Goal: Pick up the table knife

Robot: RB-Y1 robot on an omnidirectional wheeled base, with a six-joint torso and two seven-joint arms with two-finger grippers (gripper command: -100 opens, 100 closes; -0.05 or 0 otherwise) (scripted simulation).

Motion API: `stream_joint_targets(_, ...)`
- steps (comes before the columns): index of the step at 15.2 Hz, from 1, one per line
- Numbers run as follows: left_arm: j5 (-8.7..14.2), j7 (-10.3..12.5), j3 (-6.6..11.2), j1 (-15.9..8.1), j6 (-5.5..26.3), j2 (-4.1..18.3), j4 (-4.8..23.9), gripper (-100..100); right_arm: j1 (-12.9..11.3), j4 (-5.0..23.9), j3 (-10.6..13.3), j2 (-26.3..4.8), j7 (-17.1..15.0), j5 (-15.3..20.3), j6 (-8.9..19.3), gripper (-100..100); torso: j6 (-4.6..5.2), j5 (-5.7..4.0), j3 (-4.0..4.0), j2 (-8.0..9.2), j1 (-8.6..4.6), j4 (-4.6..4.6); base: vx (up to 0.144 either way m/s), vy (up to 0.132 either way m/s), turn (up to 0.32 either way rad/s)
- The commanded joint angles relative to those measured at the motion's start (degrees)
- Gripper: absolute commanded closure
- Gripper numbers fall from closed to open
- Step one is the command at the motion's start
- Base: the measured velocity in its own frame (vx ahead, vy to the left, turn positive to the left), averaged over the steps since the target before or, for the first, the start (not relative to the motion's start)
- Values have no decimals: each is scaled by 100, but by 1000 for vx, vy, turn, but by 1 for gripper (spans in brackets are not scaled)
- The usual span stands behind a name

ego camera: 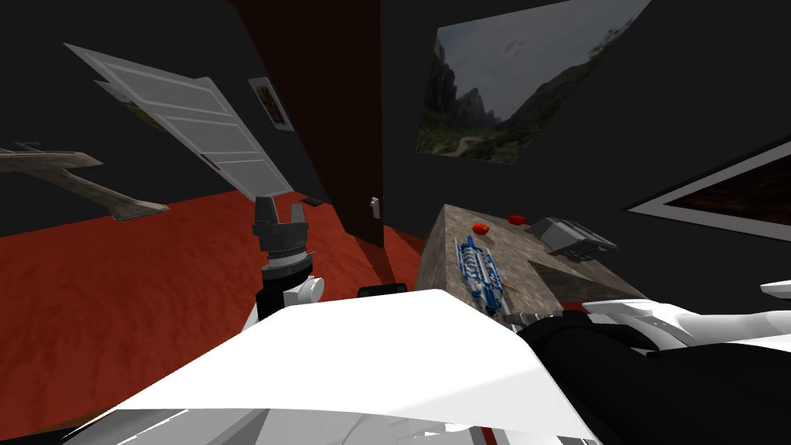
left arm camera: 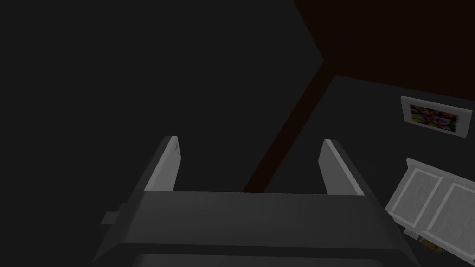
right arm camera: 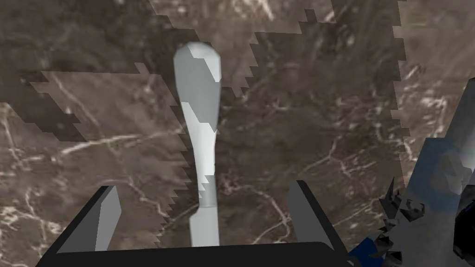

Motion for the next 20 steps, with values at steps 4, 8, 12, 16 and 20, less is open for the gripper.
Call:
stream_joint_targets(4,0,0,0,0,0,0,0,0,8,92,29,312,75,104,94,-100,0,-2,1,2,-2,1,7,-1,33)
stream_joint_targets(8,0,0,0,0,0,0,0,0,16,184,58,625,149,208,188,-100,0,-1,-3,-6,-2,-1,27,-1,39)
stream_joint_targets(12,0,0,0,0,0,0,0,0,1,193,64,713,117,284,234,100,0,0,-2,-4,-1,-1,14,0,18)
stream_joint_targets(16,0,0,0,0,0,0,0,0,0,192,63,712,118,284,235,100,0,0,0,1,0,0,0,0,0)
stream_joint_targets(20,0,0,0,0,0,0,0,0,8,92,29,312,75,104,94,100,-5,5,-2,-4,2,-1,1,0,-24)
